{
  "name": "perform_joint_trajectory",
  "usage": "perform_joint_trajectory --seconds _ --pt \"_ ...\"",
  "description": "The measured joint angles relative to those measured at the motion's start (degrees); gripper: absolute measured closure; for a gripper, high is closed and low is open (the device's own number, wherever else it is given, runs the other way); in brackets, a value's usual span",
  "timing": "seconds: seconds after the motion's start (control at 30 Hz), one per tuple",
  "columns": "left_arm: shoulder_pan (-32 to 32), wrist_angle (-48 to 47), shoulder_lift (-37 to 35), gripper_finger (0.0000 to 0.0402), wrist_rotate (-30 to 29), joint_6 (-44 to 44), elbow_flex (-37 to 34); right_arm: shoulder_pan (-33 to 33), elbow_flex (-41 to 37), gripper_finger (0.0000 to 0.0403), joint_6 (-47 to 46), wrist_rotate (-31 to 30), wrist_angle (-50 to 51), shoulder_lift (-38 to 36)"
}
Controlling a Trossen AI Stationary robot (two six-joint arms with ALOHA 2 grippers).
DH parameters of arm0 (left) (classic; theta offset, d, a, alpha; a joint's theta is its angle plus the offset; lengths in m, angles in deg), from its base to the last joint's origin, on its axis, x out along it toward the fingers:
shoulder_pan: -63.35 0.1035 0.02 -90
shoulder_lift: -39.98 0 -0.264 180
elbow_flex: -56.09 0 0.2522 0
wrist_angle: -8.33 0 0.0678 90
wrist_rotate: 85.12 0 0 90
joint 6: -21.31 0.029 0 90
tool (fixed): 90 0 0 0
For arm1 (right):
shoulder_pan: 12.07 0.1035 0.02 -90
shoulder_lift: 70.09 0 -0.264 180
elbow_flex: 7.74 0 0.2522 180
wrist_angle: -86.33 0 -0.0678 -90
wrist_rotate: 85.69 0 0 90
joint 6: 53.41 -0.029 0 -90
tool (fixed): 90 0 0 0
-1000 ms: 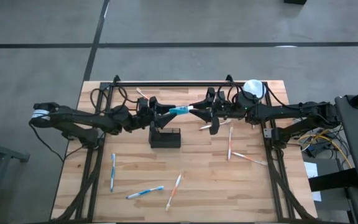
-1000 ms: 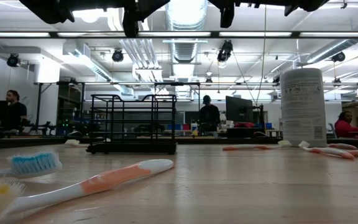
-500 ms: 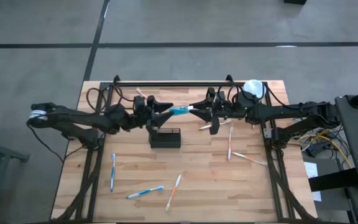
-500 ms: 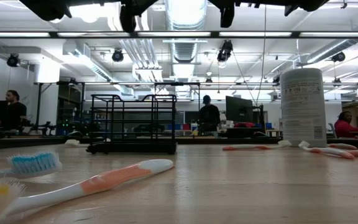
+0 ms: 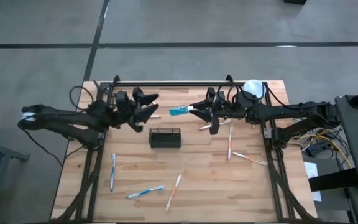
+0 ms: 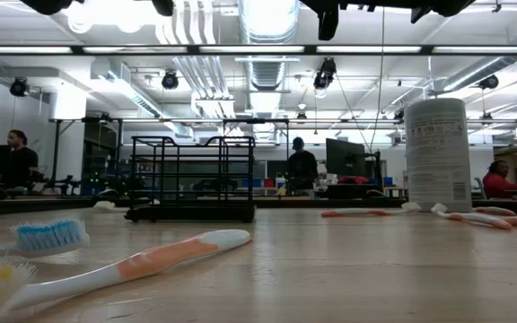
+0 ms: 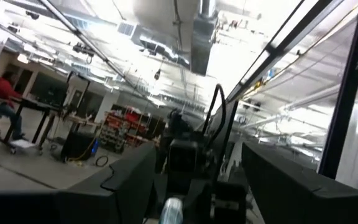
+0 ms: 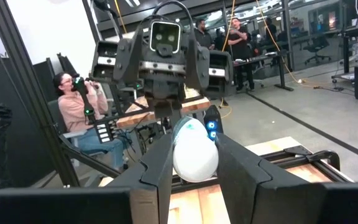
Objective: Pick & Place toothbrushing station
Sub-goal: Put the blue mouthwash into the middle section of the wire organizer
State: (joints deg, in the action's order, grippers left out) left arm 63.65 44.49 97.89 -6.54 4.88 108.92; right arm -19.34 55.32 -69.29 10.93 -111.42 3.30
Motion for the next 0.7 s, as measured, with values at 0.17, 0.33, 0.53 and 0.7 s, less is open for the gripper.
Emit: perform_joint_trajectory --seconds 0.17,0.33,0.53,0.7 --pt "0.0 -1.3 -4.1 0.0158 0.0 4.5 0.0 0.0 0.0 0.0307 0.0 0.0 0.0 0.0" --pt "0.0 -11.3 -9.3 0.0166 0.0 11.4 0.0 0.0 0.0 0.0307 -0.2 0.0 0.0 0.0" --pt "0.0 -26.1 -15.7 0.0170 0.0 8.8 0.0 0.0 0.0 0.0307 -0.2 0.0 0.6 0.0" --pt "0.0 -37.4 -20.8 0.0171 0.0 6.2 0.0 0.0 0.0 0.0307 -0.2 0.0 2.7 0.0"
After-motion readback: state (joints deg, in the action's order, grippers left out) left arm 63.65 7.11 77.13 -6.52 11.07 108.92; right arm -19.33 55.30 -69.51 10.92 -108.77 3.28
